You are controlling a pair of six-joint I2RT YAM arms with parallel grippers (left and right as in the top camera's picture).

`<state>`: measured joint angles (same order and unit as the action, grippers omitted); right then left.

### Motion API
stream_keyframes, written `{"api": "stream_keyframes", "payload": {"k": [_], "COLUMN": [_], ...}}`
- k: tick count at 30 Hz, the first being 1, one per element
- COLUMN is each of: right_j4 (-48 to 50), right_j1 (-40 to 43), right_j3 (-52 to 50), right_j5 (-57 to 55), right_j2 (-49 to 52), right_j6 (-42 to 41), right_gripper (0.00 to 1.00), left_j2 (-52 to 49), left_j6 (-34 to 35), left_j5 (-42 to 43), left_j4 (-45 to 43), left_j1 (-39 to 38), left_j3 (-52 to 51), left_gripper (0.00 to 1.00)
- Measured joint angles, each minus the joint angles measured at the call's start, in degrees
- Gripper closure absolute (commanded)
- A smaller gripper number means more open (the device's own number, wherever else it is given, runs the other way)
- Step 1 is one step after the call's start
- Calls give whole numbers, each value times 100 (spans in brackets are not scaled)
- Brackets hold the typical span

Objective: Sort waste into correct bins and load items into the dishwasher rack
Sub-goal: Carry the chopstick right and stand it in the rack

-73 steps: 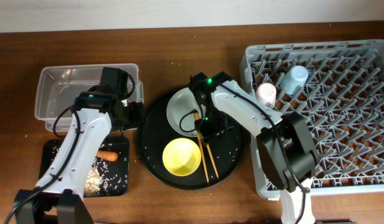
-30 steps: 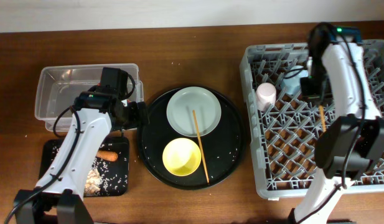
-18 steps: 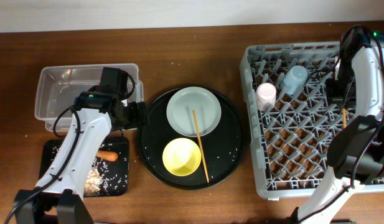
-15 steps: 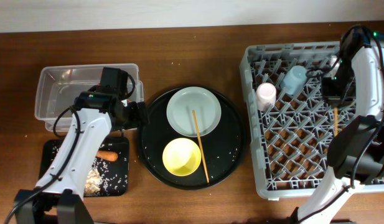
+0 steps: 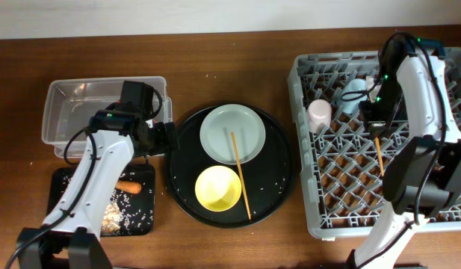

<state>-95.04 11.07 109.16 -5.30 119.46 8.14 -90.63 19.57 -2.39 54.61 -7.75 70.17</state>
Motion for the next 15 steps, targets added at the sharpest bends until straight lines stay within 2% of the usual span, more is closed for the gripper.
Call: {"api": "stream_keyframes", "payload": {"k": [4, 10, 15], "right_j4": [267, 363, 363], "right_j1": [-37, -94, -485], "right_j3": [-638, -675, -675], "right_j5": [-48, -74, -83], "right_j2": [-11, -11, -11], "right_j6": [-4, 17, 175], "right_gripper": [96, 96, 96], "left_j2": [0, 0, 0], "left_j6": [0, 0, 0], "left_j5": [0, 2, 2], "left_j4": [0, 2, 2], "left_j1": [0, 0, 2], "left_j3": [0, 0, 0], "left_gripper": [1, 1, 1]}}
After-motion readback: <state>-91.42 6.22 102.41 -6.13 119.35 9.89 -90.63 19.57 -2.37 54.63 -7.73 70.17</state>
